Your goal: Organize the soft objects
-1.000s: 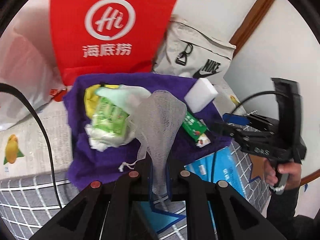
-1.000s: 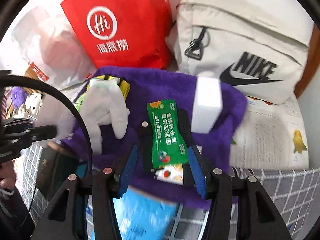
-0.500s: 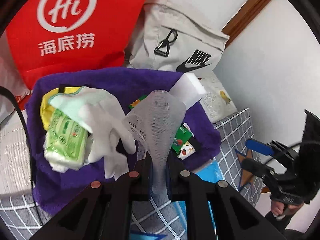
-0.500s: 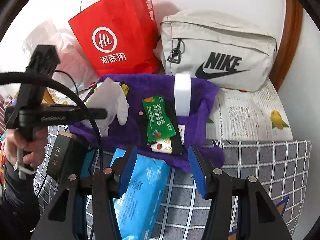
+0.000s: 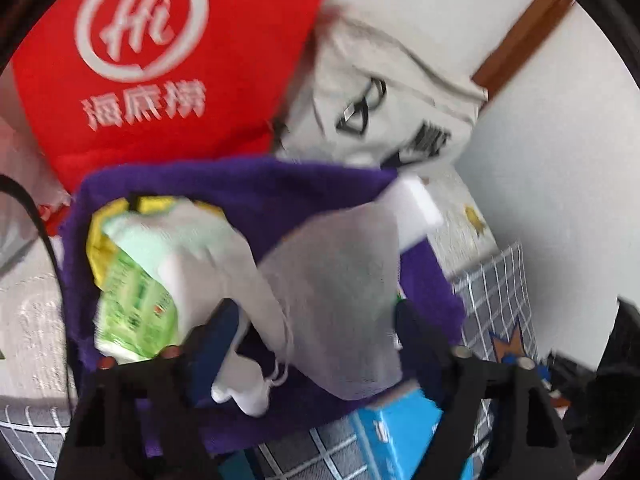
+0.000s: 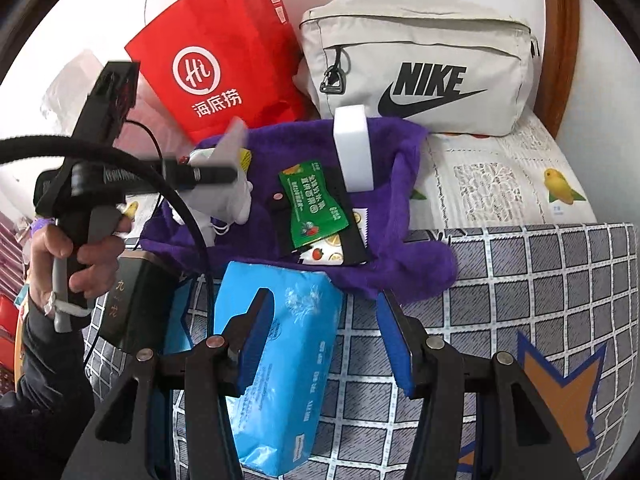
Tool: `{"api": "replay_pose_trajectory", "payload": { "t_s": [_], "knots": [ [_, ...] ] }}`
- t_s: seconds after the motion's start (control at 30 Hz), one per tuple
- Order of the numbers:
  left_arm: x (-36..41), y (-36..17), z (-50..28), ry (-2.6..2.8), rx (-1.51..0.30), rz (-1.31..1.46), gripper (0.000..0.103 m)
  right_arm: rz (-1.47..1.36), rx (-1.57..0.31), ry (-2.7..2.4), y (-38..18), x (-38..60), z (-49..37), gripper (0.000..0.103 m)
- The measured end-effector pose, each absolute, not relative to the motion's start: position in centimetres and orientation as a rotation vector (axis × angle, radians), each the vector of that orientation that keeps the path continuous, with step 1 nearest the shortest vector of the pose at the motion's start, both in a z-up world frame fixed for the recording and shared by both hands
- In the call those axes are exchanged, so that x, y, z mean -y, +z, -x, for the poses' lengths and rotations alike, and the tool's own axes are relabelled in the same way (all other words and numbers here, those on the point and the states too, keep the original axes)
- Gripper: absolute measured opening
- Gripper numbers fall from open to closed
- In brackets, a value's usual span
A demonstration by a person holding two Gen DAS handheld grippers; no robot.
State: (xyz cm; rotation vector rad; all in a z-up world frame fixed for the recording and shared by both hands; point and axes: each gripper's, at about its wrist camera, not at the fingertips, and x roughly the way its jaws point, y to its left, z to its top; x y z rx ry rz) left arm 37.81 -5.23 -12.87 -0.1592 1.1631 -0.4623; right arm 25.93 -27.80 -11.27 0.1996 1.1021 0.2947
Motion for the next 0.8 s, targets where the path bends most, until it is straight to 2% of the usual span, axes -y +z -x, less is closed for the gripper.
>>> {"api": "replay_pose_trajectory", "payload": {
  "t_s": [0.4,0.8],
  "knots": [
    [4.6,-8.8,-35.9,-0.424,-1.073,0.091,0.086,-0.190,-1.111,0.325,-11.2,26.5,-24.2,0.053],
    [2.2,-5.6,-31.6,-0.353,-1.026,0.059,0.086,-0.175,-1.072,0.317,-8.9,25.3,-21.5,0.053]
  ]
}}
